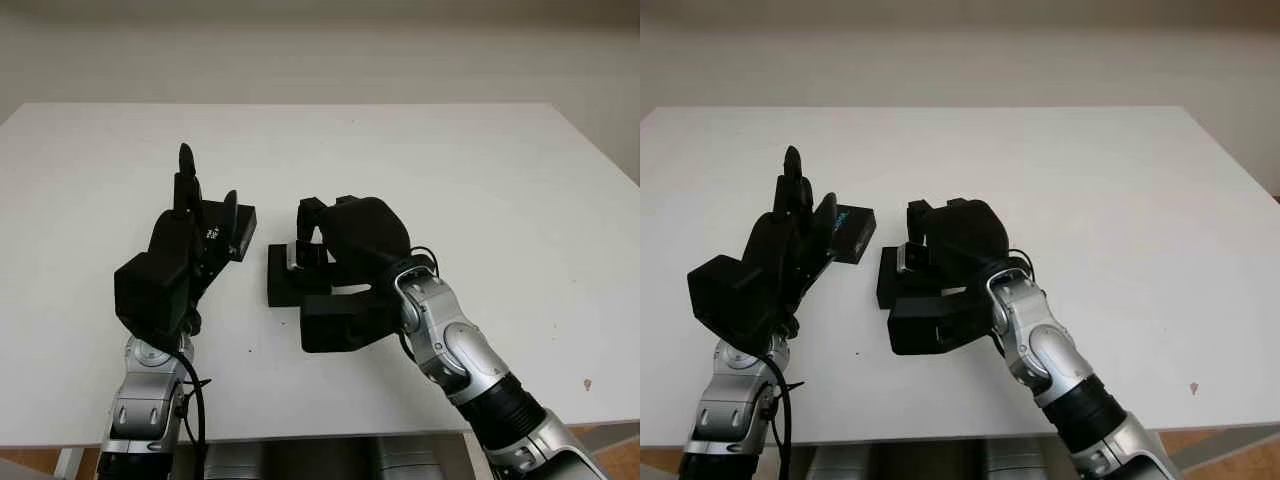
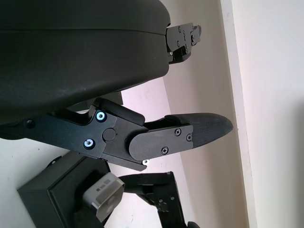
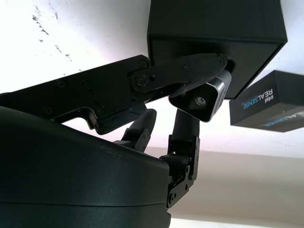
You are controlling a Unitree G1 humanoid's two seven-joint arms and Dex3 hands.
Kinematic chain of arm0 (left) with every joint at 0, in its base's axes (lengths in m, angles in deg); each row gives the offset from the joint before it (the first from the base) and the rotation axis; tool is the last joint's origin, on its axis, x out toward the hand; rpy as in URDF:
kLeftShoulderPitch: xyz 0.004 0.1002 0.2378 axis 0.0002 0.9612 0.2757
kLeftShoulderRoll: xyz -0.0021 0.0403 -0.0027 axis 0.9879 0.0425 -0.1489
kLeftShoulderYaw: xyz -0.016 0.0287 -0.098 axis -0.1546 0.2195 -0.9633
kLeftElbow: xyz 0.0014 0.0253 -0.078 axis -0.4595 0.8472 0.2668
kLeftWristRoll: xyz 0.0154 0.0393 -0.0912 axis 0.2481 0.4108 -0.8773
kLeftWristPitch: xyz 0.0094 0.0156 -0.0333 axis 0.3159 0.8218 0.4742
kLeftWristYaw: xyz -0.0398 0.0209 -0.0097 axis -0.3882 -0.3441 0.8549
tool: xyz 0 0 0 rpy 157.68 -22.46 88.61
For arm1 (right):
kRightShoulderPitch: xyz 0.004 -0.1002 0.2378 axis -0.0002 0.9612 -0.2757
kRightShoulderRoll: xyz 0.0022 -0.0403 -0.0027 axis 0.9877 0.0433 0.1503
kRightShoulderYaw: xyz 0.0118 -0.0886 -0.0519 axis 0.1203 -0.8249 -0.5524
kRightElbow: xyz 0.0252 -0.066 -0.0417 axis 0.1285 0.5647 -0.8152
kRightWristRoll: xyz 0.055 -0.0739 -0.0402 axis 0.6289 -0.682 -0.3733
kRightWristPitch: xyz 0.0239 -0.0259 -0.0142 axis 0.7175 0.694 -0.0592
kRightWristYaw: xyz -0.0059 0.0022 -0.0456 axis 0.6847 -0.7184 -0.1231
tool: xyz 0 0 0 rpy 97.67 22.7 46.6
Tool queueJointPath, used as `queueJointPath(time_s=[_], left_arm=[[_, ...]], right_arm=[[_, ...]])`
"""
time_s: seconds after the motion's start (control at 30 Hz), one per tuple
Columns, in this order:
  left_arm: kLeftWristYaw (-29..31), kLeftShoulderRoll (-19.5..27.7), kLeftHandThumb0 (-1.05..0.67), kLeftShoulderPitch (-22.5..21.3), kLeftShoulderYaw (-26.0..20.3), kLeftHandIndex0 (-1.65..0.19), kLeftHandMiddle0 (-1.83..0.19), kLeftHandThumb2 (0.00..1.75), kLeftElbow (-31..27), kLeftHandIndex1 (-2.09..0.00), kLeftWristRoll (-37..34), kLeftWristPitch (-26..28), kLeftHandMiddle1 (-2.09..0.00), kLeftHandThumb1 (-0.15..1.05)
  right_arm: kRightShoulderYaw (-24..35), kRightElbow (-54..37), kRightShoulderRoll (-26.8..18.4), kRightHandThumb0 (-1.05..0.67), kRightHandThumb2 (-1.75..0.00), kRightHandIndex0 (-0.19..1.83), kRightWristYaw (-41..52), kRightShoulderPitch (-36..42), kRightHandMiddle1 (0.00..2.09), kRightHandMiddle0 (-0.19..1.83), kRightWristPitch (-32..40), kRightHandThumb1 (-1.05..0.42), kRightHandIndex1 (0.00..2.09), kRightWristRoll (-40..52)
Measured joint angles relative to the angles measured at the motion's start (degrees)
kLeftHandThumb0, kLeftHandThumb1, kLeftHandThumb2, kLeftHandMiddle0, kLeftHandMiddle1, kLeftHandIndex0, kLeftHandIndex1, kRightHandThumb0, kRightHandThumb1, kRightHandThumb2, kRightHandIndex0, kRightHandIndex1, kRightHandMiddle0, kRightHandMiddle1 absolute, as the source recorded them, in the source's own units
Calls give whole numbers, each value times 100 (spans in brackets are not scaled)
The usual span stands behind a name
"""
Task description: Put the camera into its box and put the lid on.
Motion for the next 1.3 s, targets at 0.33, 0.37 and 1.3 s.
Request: queueJointPath(time_s=[0.33, 0.37, 1.3], left_arm=[[-14, 0, -68, 0, 1, 19, 19, 58, 0, 0, 18, 0, 0, 105], [-14, 0, -68, 0, 2, 19, 19, 58, 0, 0, 18, 0, 0, 105], [-29, -3, -71, 2, 19, 19, 19, 56, -54, 0, 3, -15, 0, 105]], right_arm=[[-88, 7, 1, -44, -7, 41, 172, -25, 176, 36, 147, -104, 62, -85], [-92, 6, 2, -44, -7, 42, 194, -33, 174, 37, 155, -104, 62, -98], [-237, -709, -137, -67, -5, 16, 687, 137, 65, 17, 333, -98, 5, -907]])
